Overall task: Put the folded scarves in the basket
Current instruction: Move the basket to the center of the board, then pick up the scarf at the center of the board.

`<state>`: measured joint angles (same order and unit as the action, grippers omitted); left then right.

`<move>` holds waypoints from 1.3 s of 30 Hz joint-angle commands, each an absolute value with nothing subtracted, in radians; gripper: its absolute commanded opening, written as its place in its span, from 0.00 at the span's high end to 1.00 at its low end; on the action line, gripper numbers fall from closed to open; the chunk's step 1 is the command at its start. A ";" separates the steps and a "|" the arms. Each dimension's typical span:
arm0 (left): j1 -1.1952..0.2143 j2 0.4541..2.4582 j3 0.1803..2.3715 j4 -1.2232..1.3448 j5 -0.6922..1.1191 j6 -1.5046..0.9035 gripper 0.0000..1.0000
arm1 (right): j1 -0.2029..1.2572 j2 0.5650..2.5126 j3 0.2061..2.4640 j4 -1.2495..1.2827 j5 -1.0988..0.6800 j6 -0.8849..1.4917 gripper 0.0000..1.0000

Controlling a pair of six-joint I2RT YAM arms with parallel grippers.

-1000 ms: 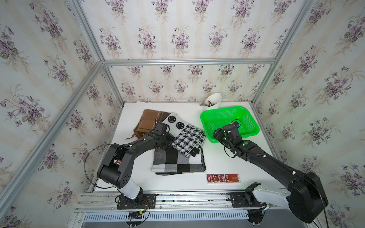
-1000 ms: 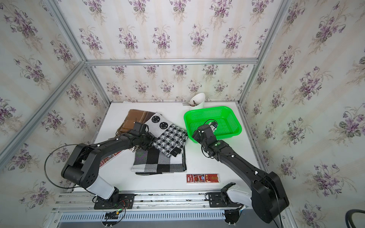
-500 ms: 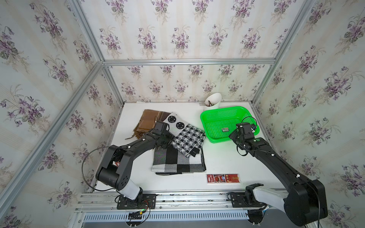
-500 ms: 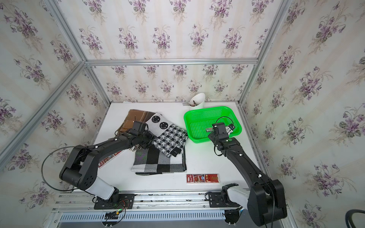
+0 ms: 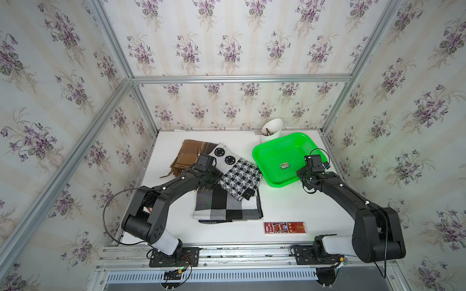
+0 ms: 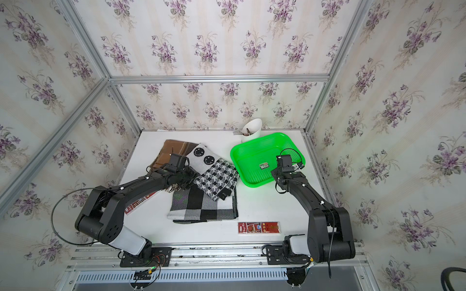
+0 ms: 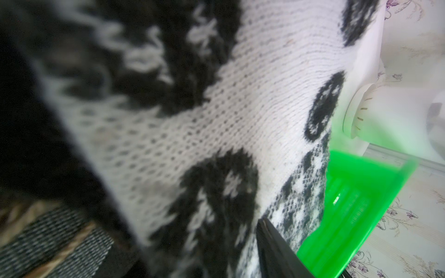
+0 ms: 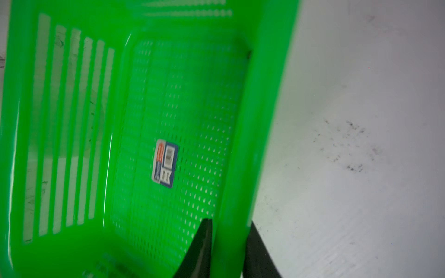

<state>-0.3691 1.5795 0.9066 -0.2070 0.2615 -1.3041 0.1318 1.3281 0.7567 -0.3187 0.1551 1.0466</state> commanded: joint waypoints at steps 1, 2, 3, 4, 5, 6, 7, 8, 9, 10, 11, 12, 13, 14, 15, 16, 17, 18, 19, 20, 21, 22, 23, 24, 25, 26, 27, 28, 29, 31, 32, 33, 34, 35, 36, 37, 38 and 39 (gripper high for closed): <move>-0.370 1.572 0.914 -0.212 0.239 -1.280 0.44 | 0.137 1.266 0.704 -0.458 0.147 1.094 0.89; -0.369 1.570 0.915 -0.216 0.238 -1.279 0.44 | 0.139 1.224 0.682 -0.474 0.142 1.110 0.91; -0.370 1.568 0.914 -0.215 0.237 -1.279 0.44 | 0.138 1.187 0.667 -0.489 0.136 1.125 0.92; -0.371 1.568 0.914 -0.215 0.236 -1.277 0.44 | 0.139 1.145 0.651 -0.514 0.133 1.147 0.94; -0.371 1.568 0.913 -0.216 0.236 -1.277 0.44 | 0.142 1.101 0.637 -0.540 0.128 1.168 0.97; -0.371 1.568 0.913 -0.216 0.236 -1.278 0.44 | 0.147 1.065 0.625 -0.565 0.127 1.188 1.00; -0.371 1.568 0.913 -0.216 0.233 -1.278 0.44 | 0.151 1.029 0.618 -0.596 0.130 1.212 1.00; -0.373 1.567 0.912 -0.217 0.229 -1.278 0.44 | 0.153 0.993 0.612 -0.636 0.141 1.238 1.00; -0.373 1.567 0.910 -0.215 0.226 -1.277 0.44 | 0.154 0.963 0.604 -0.663 0.148 1.260 1.00; -0.374 1.567 0.907 -0.215 0.224 -1.278 0.44 | 0.154 0.932 0.597 -0.690 0.158 1.284 1.00; -0.375 1.568 0.905 -0.212 0.222 -1.281 0.44 | 0.154 0.901 0.588 -0.713 0.163 1.316 1.00; -0.375 1.567 0.902 -0.209 0.221 -1.283 0.44 | 0.155 0.876 0.575 -0.730 0.163 1.347 1.00; -0.377 1.566 0.899 -0.205 0.221 -1.286 0.44 | 0.154 0.847 0.556 -0.738 0.151 1.383 1.00; -0.377 1.567 0.897 -0.201 0.221 -1.287 0.44 | 0.156 0.819 0.532 -0.732 0.126 1.418 1.00; -0.378 1.566 0.898 -0.201 0.221 -1.287 0.44 | 0.158 0.801 0.512 -0.725 0.102 1.448 1.00; -0.379 1.566 0.899 -0.203 0.219 -1.286 0.44 | 0.167 0.786 0.491 -0.715 0.077 1.478 1.00; -0.379 1.567 0.903 -0.205 0.219 -1.285 0.44 | 0.181 0.777 0.474 -0.706 0.061 1.506 1.00; -0.379 1.566 0.905 -0.207 0.218 -1.284 0.44 | 0.193 0.776 0.470 -0.713 0.057 1.524 1.00; -0.379 1.567 0.907 -0.207 0.218 -1.284 0.44 | 0.209 0.776 0.475 -0.725 0.067 1.536 0.94; -0.380 1.567 0.910 -0.209 0.216 -1.284 0.44 | 0.225 0.775 0.489 -0.748 0.091 1.542 0.79; -0.380 1.567 0.911 -0.211 0.216 -1.284 0.44 | 0.238 0.771 0.506 -0.771 0.120 1.545 0.67; -0.381 1.567 0.913 -0.212 0.215 -1.283 0.44 | 0.250 0.765 0.526 -0.796 0.154 1.540 0.55; -0.381 1.567 0.913 -0.213 0.214 -1.283 0.44 | 0.257 0.758 0.550 -0.819 0.183 1.527 0.47; -0.382 1.566 0.912 -0.214 0.213 -1.284 0.44 | 0.258 0.752 0.570 -0.834 0.204 1.508 0.43; -0.383 1.566 0.911 -0.213 0.212 -1.284 0.44 | 0.260 0.745 0.595 -0.848 0.221 1.485 0.39; -0.383 1.563 0.909 -0.213 0.212 -1.285 0.44 | 0.263 0.740 0.615 -0.864 0.236 1.468 0.36; -0.384 1.563 0.908 -0.213 0.212 -1.284 0.44 | 0.266 0.735 0.633 -0.874 0.249 1.448 0.34; -0.385 1.562 0.909 -0.215 0.210 -1.285 0.44 | 0.272 0.731 0.656 -0.883 0.265 1.426 0.32; -0.385 1.563 0.908 -0.216 0.210 -1.284 0.44 | 0.280 0.730 0.679 -0.895 0.284 1.404 0.31; -0.384 1.559 0.906 -0.218 0.206 -1.285 0.44 | 0.297 0.737 0.722 -0.905 0.326 1.346 0.29; -0.385 1.557 0.906 -0.218 0.204 -1.284 0.44 | 0.303 0.743 0.743 -0.886 0.345 1.292 0.28; -0.386 1.557 0.905 -0.219 0.203 -1.284 0.44 | 0.307 0.753 0.756 -0.862 0.356 1.234 0.28; -0.385 1.555 0.906 -0.219 0.200 -1.284 0.44 | 0.308 0.771 0.768 -0.800 0.346 1.140 0.29; -0.386 1.556 0.905 -0.219 0.198 -1.283 0.44 | 0.310 0.797 0.786 -0.745 0.316 1.044 0.29; -0.385 1.555 0.906 -0.219 0.197 -1.280 0.44 | 0.311 0.827 0.805 -0.717 0.286 0.979 0.29; -0.386 1.556 0.906 -0.218 0.196 -1.280 0.49 | 0.320 0.866 0.826 -0.682 0.246 0.915 0.30; -0.386 1.557 0.905 -0.214 0.198 -1.280 0.53 | 0.341 0.907 0.846 -0.661 0.222 0.865 0.31; -0.386 1.555 0.905 -0.207 0.201 -1.281 0.58 | 0.373 0.940 0.866 -0.662 0.224 0.849 0.31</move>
